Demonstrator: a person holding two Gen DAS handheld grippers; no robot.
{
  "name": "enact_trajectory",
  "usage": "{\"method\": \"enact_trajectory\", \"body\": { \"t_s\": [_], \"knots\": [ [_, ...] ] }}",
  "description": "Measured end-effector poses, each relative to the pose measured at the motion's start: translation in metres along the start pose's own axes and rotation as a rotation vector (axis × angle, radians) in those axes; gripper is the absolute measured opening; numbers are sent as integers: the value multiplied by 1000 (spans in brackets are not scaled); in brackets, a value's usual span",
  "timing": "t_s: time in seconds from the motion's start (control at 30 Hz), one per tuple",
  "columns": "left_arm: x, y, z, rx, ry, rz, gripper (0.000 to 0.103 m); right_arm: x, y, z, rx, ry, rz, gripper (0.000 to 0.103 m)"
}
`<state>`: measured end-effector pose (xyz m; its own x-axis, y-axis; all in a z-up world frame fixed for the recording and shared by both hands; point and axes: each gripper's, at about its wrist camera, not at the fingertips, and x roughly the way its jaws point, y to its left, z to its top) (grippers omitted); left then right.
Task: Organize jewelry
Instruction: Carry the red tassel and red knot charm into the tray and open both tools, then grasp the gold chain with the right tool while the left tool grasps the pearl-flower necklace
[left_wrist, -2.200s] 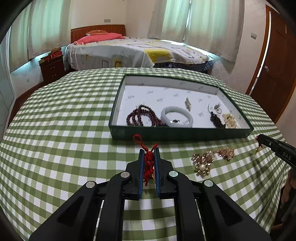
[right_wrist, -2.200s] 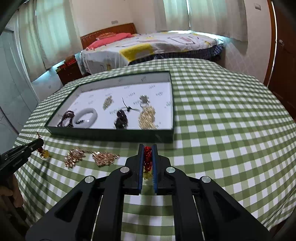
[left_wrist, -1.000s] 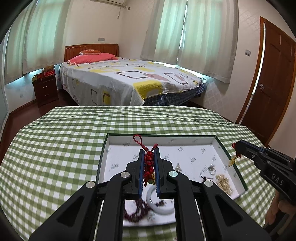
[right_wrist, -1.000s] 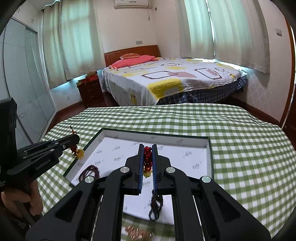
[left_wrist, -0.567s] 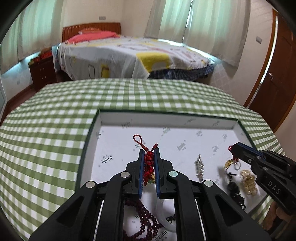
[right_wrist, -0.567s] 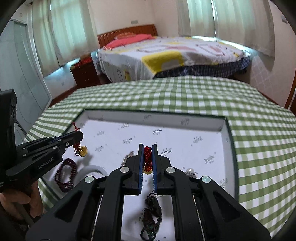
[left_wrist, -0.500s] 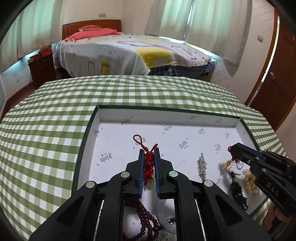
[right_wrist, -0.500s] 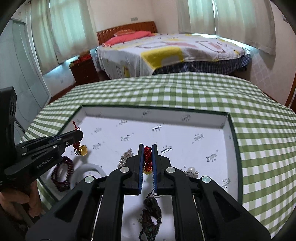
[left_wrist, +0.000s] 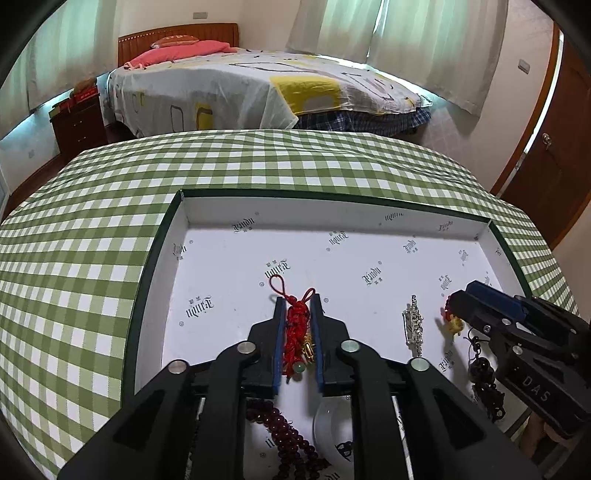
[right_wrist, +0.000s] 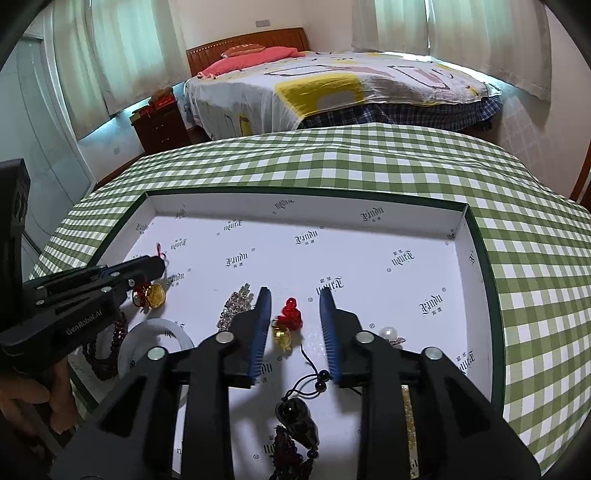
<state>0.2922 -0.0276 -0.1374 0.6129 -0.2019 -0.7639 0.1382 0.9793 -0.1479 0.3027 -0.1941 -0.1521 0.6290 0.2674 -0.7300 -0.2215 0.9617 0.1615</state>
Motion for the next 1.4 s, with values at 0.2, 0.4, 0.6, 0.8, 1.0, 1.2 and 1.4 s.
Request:
{"method": "enact_trajectory", "body": {
  "t_s": [0.2, 0.4, 0.6, 0.8, 1.0, 1.2, 1.4],
  "knots": [
    [-5, -1, 3, -6, -28, 2, 52, -4, 1, 1, 2, -16, 6, 37],
    [-15, -1, 2, -13, -43, -1, 53, -20, 4, 2, 0, -46, 18, 37],
    [-45, -3, -8, 5, -106, 9, 53, -51, 6, -2, 8, -97, 26, 37],
    [-77, -6, -26, 7, -155, 19, 53, -82, 5, -26, 31, -118, 26, 37],
    [-98, -3, -51, -17, -164, 17, 53, -101, 6, -61, 30, -89, 18, 37],
    [-106, -4, -76, -20, -152, 38, 53, -106, 10, -94, 30, -37, 18, 37],
    [-109, -3, -102, -33, -124, 61, 53, -102, 16, -117, 21, 2, 22, 37]
  ]
}}
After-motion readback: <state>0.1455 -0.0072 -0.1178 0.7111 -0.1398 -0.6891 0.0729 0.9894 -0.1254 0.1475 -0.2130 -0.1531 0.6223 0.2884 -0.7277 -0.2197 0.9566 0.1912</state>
